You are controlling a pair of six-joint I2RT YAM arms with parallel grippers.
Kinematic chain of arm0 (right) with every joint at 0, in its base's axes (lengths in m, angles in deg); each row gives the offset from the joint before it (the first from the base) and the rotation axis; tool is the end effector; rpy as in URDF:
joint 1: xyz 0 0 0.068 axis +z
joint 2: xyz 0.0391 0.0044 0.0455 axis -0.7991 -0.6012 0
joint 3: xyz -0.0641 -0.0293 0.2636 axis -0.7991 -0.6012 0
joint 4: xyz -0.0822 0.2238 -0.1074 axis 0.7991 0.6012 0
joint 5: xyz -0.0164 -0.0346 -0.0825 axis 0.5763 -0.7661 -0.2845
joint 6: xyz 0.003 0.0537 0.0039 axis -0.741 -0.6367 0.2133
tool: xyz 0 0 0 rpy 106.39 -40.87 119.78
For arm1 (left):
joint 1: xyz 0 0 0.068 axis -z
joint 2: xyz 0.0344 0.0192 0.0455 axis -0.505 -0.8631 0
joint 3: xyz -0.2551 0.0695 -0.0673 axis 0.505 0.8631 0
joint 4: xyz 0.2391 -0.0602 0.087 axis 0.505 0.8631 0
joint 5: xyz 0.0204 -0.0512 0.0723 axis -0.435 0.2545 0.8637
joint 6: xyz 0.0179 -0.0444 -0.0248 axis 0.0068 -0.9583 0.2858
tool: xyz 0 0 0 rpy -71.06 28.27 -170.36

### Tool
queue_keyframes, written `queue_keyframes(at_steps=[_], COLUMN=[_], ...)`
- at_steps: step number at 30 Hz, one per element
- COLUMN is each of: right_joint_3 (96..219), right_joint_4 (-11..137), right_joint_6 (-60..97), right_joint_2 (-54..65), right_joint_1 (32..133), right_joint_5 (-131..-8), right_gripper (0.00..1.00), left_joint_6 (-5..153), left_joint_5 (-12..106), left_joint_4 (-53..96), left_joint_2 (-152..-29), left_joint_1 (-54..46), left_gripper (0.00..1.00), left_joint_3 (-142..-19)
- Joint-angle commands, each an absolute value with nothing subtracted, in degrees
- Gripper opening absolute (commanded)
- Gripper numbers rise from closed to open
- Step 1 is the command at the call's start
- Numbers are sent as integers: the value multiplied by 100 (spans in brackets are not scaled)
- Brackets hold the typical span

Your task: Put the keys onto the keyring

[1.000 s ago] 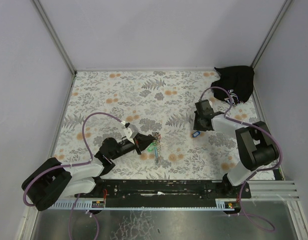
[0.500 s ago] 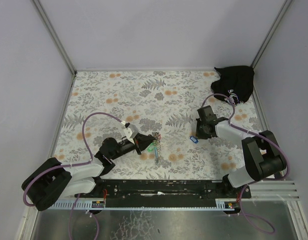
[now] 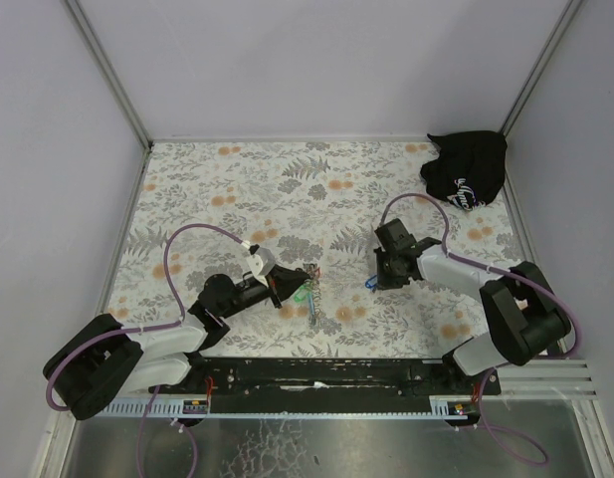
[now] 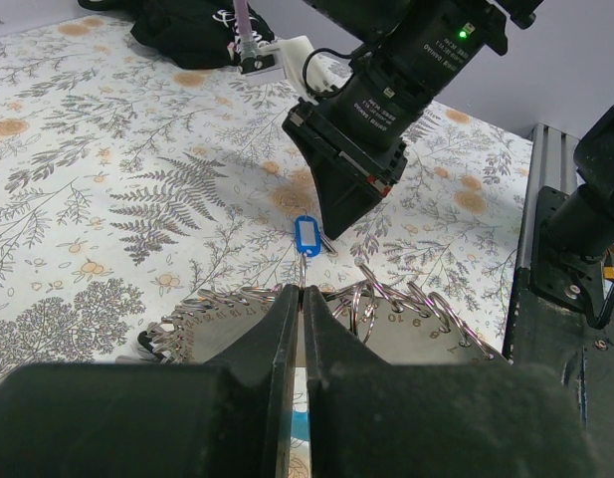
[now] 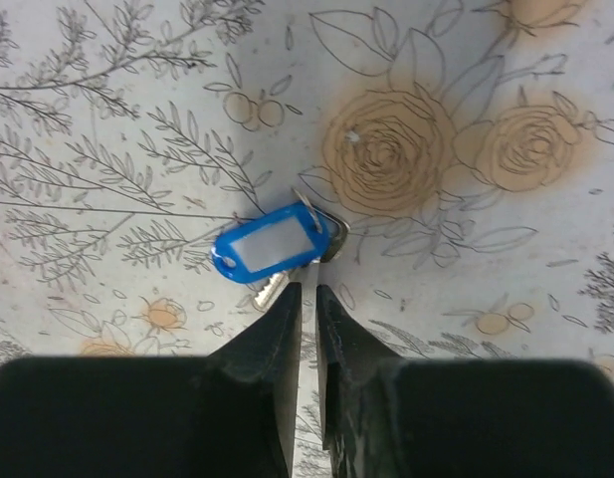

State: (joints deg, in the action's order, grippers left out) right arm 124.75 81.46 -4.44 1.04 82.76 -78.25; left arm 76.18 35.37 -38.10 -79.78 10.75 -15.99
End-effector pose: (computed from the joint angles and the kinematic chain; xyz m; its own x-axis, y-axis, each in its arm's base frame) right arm 0.2364 0.1341 0.1575 -0.9089 0.0492 -0.4141 -0.0452 0.9755 0.2151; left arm 0.1414 -0.1394 0.1874 -0.0907 -0.1345 -0.9868 0.8726 0.4668 -0.1439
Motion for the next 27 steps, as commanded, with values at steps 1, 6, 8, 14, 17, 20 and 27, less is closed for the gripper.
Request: queue_keyframes(at_steps=[1, 6, 8, 14, 17, 20, 27], right_joint_3=[12696, 12698, 12566, 12288, 12117, 12036, 11852], right_joint_4=[8471, 8241, 7933, 7129, 6735, 6604, 6606], right_joint_6=[-129, 180, 255, 391, 435, 452, 472], right_joint_2=[518, 757, 853, 793, 786, 674, 635], right_joint_1=[8303, 8302, 8239, 7721, 7670, 7639, 7627], right_joint_5=[-8080, -8092, -8056, -7217, -7117, -7011, -7175], right_gripper=[21, 28, 29, 28, 28, 28, 24], left_joint_6=[7637, 7629, 7629, 7629, 7629, 7629, 7621], left_joint_5=[3562, 3537, 3539, 3546, 3550, 3547, 3541], left_joint_4=[-4082, -4117, -4113, -4101, -4117, -4114, -4126], left_joint_2=[-7867, -7914, -7904, -7895, -7906, -7905, -7934], left_joint_1=[1037, 1045, 1038, 1037, 1043, 1037, 1040], left_gripper=[0, 0, 0, 0, 0, 0, 0], left_joint_3=[-1653, -1662, -1661, -1653, -1655, -1653, -1656])
